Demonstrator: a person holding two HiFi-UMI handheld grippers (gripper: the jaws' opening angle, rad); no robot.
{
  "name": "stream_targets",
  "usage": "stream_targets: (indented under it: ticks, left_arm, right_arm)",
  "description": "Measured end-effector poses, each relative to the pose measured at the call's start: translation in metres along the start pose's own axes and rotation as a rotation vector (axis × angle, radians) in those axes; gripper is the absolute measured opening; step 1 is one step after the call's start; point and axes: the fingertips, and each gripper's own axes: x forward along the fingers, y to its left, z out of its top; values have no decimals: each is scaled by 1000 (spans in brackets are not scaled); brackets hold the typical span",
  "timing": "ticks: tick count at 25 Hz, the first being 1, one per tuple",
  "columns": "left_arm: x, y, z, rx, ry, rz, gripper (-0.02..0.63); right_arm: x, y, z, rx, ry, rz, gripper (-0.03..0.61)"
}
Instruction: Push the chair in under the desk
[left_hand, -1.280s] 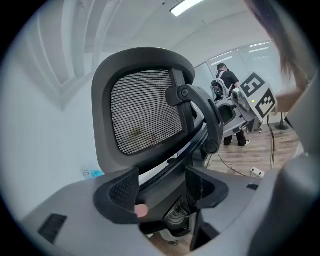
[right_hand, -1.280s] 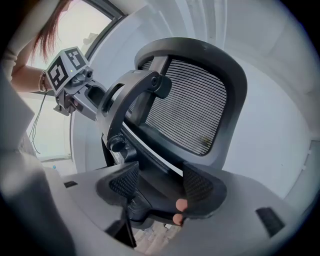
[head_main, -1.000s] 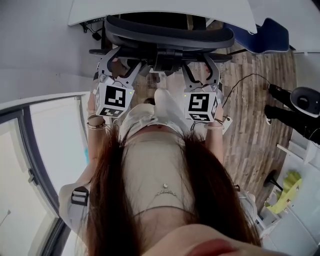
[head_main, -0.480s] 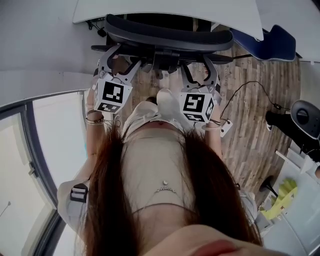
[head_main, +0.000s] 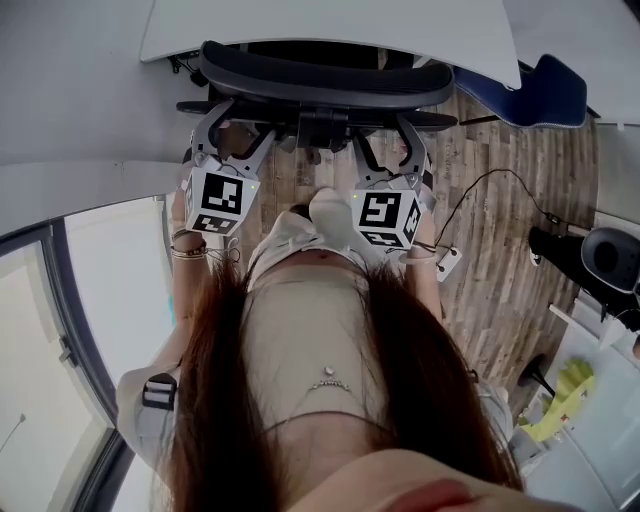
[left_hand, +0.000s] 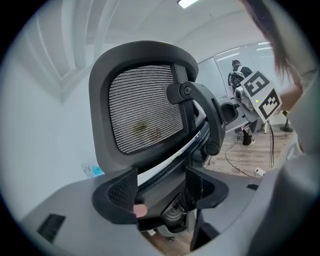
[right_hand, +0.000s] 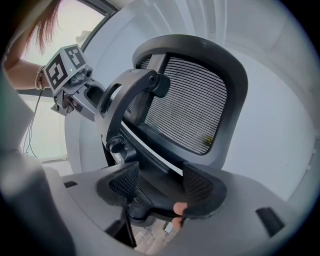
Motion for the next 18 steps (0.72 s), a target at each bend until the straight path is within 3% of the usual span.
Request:
stream_targets:
  ticks: [18]
  left_arm:
    - [13,14,0,1,0,28,288]
  right_arm:
    - [21,-7,4,-13,-17,10,275]
